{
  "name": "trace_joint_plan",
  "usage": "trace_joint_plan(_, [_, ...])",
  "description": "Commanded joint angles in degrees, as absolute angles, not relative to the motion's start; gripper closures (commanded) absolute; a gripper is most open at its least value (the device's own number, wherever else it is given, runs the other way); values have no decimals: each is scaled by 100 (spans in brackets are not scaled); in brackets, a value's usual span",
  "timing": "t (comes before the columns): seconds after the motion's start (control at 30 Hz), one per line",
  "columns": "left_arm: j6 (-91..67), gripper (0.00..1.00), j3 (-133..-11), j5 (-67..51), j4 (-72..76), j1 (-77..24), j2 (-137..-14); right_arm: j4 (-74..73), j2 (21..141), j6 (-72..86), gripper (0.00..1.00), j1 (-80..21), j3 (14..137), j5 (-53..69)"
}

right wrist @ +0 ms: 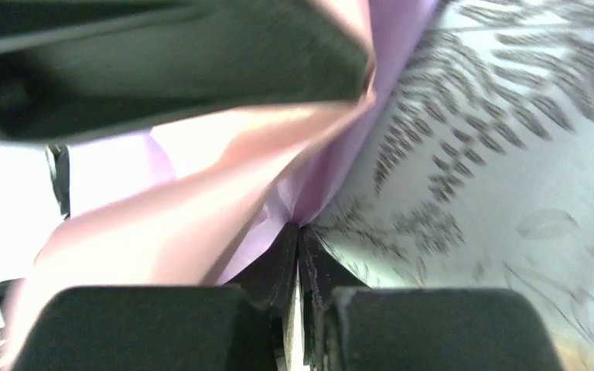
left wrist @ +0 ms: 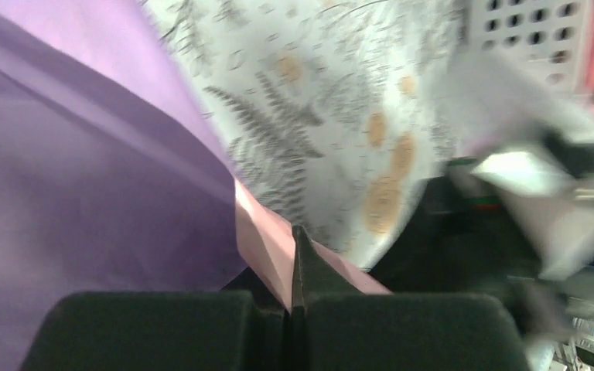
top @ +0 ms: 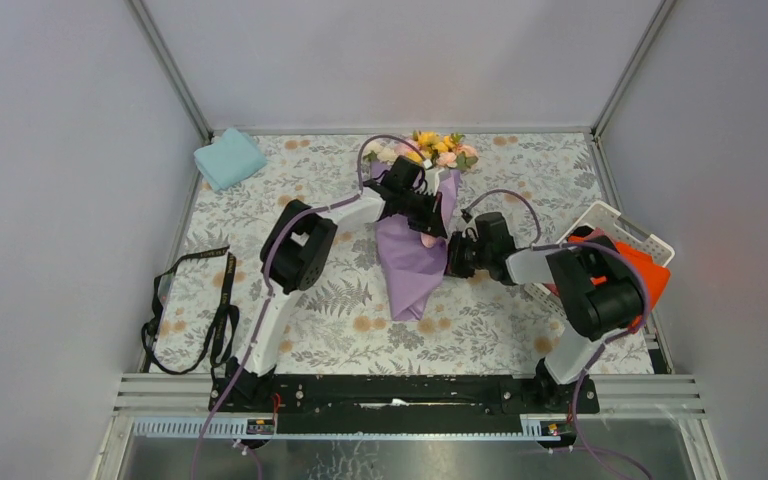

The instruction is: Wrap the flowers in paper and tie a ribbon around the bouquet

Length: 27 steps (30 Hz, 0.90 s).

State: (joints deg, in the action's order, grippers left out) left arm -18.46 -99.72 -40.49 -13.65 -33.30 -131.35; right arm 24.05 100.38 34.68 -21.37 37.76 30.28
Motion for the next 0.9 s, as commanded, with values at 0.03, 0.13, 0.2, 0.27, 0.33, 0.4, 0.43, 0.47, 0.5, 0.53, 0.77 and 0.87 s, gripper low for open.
trace_joint_plan(0.03, [-1554, 100, -10089, -3688, -1180, -3287, -13646, 1346, 8820, 3311, 90, -2213, 3566, 1612])
trace_joint_plan(0.13, [-1418, 100, -10235, -3624, -1333, -3287, -13826, 503, 8181, 3042, 83, -2250, 3658, 1109])
trace_joint_plan(0.2, [-1382, 100, -10248, -3618, -1376, -3283, -13844, -70, 7711, 2824, 74, -2250, 3754, 737])
trace_joint_plan(0.27, [-1379, 100, -10246, -3625, -1343, -3287, -13814, -634, 7299, 2524, 62, -2250, 3963, 223])
trace_joint_plan(0.33, [-1388, 100, -10263, -3634, -1320, -3286, -13788, -904, 7049, 2216, 51, -2243, 4142, 32])
trace_joint_plan(0.4, [-1388, 100, -10275, -3647, -1333, -3283, -13757, -904, 7034, 1932, 42, -2227, 4310, 228])
trace_joint_plan(0.43, [-1389, 100, -10282, -3645, -1328, -3285, -13741, -830, 7114, 1805, 38, -2224, 4397, 490])
trace_joint_plan(0.47, [-1382, 100, -10283, -3635, -1343, -3281, -13724, -805, 7255, 1724, 35, -2221, 4509, 695])
trace_joint_plan(0.5, [-1374, 100, -10277, -3622, -1352, -3286, -13706, -863, 7423, 1678, 33, -2217, 4663, 843])
trace_joint_plan(0.53, [-1365, 100, -10259, -3620, -1361, -3283, -13693, -893, 7580, 1649, 32, -2214, 4780, 947])
trace_joint_plan(0.77, [-1354, 100, -10220, -3607, -1414, -3286, -13655, -937, 8770, 1728, 30, -2215, 5122, 1414])
trace_joint_plan(0.87, [-1345, 100, -10232, -3580, -1410, -3283, -13637, -992, 9095, 1787, 29, -2192, 5120, 1411])
